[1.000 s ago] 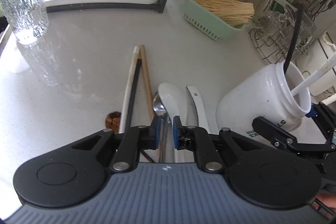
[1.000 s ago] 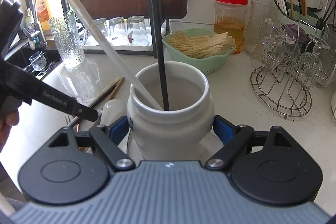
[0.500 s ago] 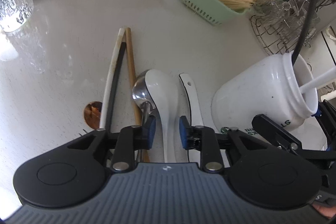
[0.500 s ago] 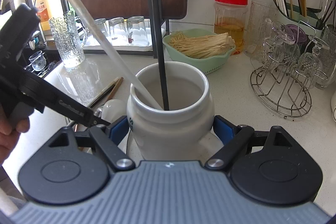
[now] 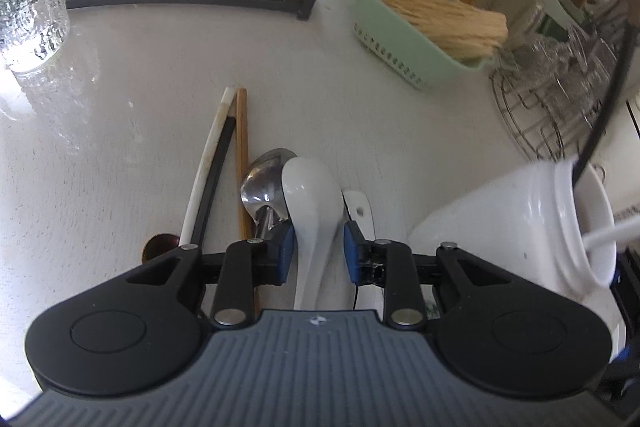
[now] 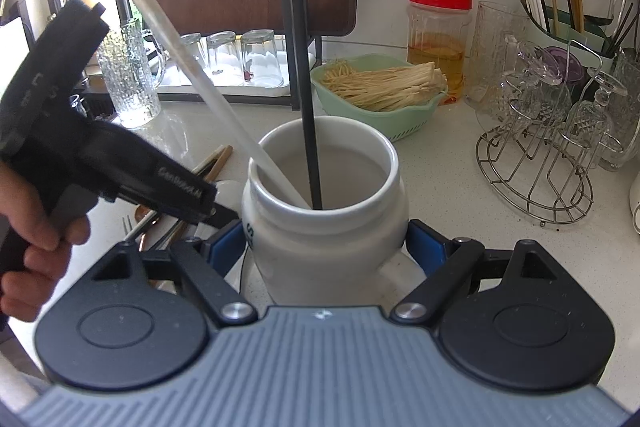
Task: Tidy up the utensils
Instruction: 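Position the open left tool around a white ceramic spoon handle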
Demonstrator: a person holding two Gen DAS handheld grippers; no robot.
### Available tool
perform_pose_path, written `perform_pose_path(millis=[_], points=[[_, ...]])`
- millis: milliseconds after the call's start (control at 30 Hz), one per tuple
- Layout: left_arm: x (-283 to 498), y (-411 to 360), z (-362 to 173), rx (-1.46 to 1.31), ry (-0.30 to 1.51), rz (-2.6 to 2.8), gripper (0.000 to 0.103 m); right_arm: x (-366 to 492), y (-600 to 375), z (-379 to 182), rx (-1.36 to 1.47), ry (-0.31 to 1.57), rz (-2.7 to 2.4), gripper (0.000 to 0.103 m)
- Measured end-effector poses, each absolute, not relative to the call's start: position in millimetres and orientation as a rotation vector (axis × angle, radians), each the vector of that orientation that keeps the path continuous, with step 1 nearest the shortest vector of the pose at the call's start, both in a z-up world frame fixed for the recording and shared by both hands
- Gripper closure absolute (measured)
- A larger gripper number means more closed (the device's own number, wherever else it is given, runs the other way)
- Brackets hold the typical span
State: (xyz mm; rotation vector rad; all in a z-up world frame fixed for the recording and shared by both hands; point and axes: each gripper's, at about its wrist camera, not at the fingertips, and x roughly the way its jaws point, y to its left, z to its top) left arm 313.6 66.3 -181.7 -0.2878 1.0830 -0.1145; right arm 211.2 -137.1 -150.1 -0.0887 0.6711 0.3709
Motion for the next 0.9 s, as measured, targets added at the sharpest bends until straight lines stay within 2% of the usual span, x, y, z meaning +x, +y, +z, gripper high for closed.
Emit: perform_pose_path(millis=[767,867,900], points=[[298,81,-176,-0.324,1.038,-0.09,0.079,212,-133,-150,-0.106,0.687,0.359,0.014],[288,87,-173,-0.349,1.039,-0.095,0.082,212,-132,-150,-0.112,0.693,0.353,0.014],[285,89,-171,-0.357,1.037,-0.102,0.087,212,-131,-150,-0.116,0.693,0.352,0.014]])
